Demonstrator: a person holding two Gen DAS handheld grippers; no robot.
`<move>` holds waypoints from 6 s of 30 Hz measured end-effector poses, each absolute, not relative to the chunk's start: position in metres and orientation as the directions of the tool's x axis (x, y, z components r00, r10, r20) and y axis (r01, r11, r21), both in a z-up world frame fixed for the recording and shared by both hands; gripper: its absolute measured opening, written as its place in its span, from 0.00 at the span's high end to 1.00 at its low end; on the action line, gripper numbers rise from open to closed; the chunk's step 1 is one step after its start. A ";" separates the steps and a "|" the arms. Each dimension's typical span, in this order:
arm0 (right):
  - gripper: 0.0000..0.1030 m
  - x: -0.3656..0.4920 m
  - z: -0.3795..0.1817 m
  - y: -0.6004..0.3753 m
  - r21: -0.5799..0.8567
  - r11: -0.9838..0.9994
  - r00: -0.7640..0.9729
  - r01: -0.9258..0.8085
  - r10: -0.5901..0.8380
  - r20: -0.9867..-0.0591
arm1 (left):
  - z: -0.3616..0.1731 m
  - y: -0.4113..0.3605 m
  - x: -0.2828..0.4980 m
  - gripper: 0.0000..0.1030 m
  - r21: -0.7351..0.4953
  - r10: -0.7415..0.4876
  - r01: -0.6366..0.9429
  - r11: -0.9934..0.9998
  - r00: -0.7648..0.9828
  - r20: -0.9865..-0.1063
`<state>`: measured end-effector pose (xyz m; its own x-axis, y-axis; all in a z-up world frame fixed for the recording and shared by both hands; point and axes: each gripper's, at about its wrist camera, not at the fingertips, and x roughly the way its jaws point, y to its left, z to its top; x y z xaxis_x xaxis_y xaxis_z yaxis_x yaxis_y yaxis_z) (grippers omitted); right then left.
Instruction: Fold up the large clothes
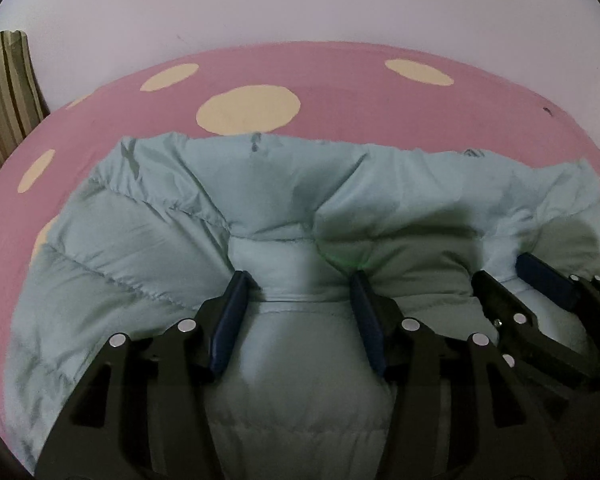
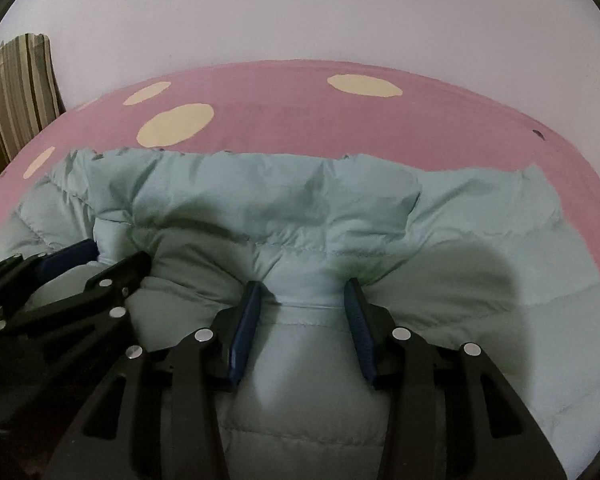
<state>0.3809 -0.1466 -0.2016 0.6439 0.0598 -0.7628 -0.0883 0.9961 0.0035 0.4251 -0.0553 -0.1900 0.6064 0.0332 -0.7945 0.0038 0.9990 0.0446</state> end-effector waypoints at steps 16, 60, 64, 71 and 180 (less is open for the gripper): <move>0.26 0.292 -0.144 -0.265 0.089 0.996 0.701 0.015 0.053 -0.712 | -0.137 0.055 0.349 0.20 -0.055 0.051 -0.143 0.988 0.647 -0.761; 0.25 0.301 -0.200 -0.331 0.256 0.957 0.607 0.135 0.125 -0.785 | -0.181 0.120 0.371 0.15 -0.311 -0.215 -0.095 0.946 0.534 -0.818; 0.24 0.300 -0.199 -0.333 0.260 0.956 0.603 0.133 0.130 -0.787 | -0.182 0.111 0.378 0.23 -0.317 -0.229 -0.079 0.945 0.530 -0.816; 0.18 0.299 -0.195 -0.350 0.264 0.950 0.612 0.166 0.111 -0.783 | -0.181 0.109 0.383 0.39 -0.338 -0.251 -0.071 0.938 0.531 -0.809; 0.69 0.126 -0.174 -0.060 0.110 0.975 0.538 -0.191 0.198 -0.819 | -0.152 0.189 0.150 0.36 -0.358 -0.225 -0.149 0.922 0.547 -0.806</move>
